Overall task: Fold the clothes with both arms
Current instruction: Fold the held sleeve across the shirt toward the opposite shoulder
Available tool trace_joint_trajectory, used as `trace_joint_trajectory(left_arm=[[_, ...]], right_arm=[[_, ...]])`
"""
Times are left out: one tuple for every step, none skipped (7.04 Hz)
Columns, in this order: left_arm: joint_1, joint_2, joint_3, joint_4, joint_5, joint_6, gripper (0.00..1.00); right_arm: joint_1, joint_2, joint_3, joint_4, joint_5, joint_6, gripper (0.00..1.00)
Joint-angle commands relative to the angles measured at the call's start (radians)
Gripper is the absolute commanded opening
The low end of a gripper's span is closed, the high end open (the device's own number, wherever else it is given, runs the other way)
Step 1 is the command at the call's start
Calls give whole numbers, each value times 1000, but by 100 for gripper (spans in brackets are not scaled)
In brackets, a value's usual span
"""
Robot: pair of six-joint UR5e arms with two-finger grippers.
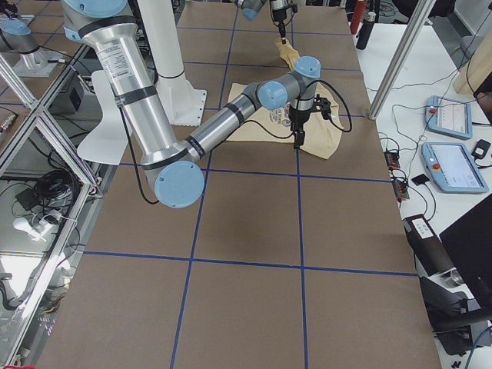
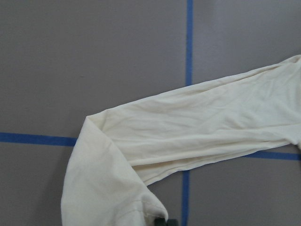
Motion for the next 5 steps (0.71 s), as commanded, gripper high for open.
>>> trace_joint_trajectory(left_arm=[[-43, -258, -5, 152, -157, -194, 0], [-43, -363, -3, 172, -186, -338, 0], [-29, -466, 15, 172, -183, -457, 0], [27, -575, 75, 171, -175, -546, 0], [91, -690, 172, 166, -92, -592, 0]], right_arm=[[29, -123, 55, 1, 2, -55, 100], [42, -158, 71, 2, 3, -60, 100], [48, -174, 71, 0, 3, -63, 100], [63, -191, 71, 1, 5, -77, 100], [77, -199, 71, 0, 17, -84, 100]])
